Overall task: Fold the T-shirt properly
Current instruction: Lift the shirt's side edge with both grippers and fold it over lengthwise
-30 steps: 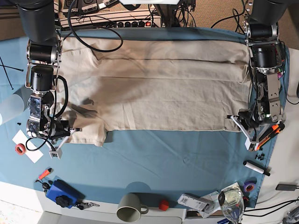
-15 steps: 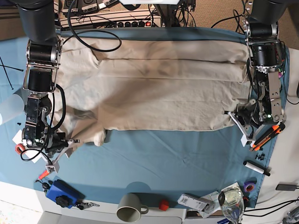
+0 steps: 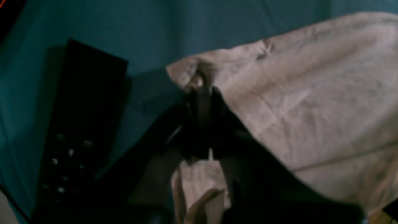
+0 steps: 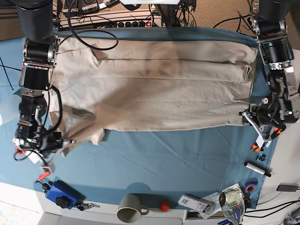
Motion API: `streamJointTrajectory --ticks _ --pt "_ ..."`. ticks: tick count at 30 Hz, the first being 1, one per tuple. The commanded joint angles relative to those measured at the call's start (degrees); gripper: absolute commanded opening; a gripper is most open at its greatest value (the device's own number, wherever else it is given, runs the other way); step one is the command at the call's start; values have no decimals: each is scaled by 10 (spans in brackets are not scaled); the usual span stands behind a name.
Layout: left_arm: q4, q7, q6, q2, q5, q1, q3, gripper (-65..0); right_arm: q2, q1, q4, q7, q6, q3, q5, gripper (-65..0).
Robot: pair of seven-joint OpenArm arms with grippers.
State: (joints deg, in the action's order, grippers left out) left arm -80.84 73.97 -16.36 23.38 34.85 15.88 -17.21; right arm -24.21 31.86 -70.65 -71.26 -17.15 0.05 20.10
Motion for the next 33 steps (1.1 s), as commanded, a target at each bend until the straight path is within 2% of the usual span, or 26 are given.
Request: streamJointTrajectory --ticks 1,6,10,14,23,28,33 --pt "-10 -4 -2 17 13 12 -3 -650 -16 11 -19 6 0 15 6 -650" --pt "-10 6 -17 34 36 2 -3 -650 -31 -37 -49 -3 -27 71 60 -650" --pt "-10 12 -18 44 50 -2 -3 -650 -36 -78 -83 -7 -41 106 77 -650" --pt "-10 17 -28 49 52 -2 -3 -650 -36 -115 -124 -7 -41 132 80 -650" --pt "-12 33 -45 73 99 -10 -3 -650 -36 -181 -174 -8 -41 182 84 -650" --pt "-12 37 -57 83 109 -15 -3 -650 -36 -207 -186 -15 -59 215 118 -650" --pt "-15 45 -63 84 145 -41 -3 -650 -36 -236 -211 -18 -62 219 118 -650"
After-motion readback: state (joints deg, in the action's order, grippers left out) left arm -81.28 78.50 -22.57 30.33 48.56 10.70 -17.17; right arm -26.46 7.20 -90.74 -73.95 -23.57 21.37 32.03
